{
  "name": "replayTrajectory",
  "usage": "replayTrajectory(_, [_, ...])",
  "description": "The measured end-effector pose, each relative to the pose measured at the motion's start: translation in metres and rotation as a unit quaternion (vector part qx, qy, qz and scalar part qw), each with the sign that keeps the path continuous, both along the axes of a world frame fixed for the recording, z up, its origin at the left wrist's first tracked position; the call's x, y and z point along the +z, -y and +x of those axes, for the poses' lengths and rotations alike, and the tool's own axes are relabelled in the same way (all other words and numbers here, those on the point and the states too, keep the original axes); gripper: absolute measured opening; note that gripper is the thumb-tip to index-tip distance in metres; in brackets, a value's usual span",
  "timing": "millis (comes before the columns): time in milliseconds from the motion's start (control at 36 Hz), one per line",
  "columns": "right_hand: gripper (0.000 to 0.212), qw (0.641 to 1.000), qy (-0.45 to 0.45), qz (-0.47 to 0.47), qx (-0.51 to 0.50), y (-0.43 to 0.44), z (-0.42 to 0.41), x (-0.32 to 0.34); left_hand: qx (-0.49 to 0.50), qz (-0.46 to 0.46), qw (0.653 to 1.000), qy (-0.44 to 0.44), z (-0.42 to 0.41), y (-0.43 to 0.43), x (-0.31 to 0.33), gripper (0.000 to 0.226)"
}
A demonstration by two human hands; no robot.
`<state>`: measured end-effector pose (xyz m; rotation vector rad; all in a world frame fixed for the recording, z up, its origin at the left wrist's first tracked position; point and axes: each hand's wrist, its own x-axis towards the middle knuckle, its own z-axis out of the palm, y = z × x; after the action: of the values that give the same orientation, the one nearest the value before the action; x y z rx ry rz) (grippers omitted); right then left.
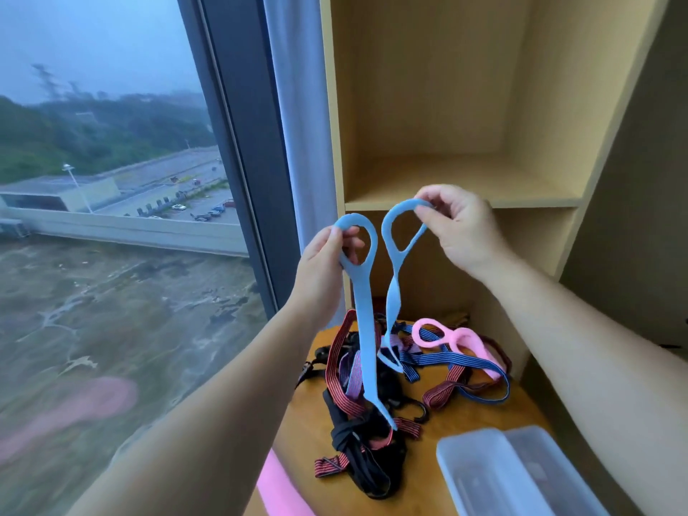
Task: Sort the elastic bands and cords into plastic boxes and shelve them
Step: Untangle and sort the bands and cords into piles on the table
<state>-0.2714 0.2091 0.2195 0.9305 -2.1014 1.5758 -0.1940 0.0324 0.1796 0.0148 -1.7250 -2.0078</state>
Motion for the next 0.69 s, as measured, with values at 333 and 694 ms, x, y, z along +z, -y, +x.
replayTrajectory(333, [0.010, 0.998, -0.010, 0.018, 0.053, 0.015, 0.044, 0.072, -0.125, 0.075, 0.986, -0.074, 0.016, -0.022, 0.063, 0.033])
replayTrajectory(694, [0.008, 0.990, 0.079, -0.012, 0.119, 0.011, 0.045, 0.070, -0.149, 0.003, 0.987, -0.068, 0.042, -0.018, 0.073, 0.035])
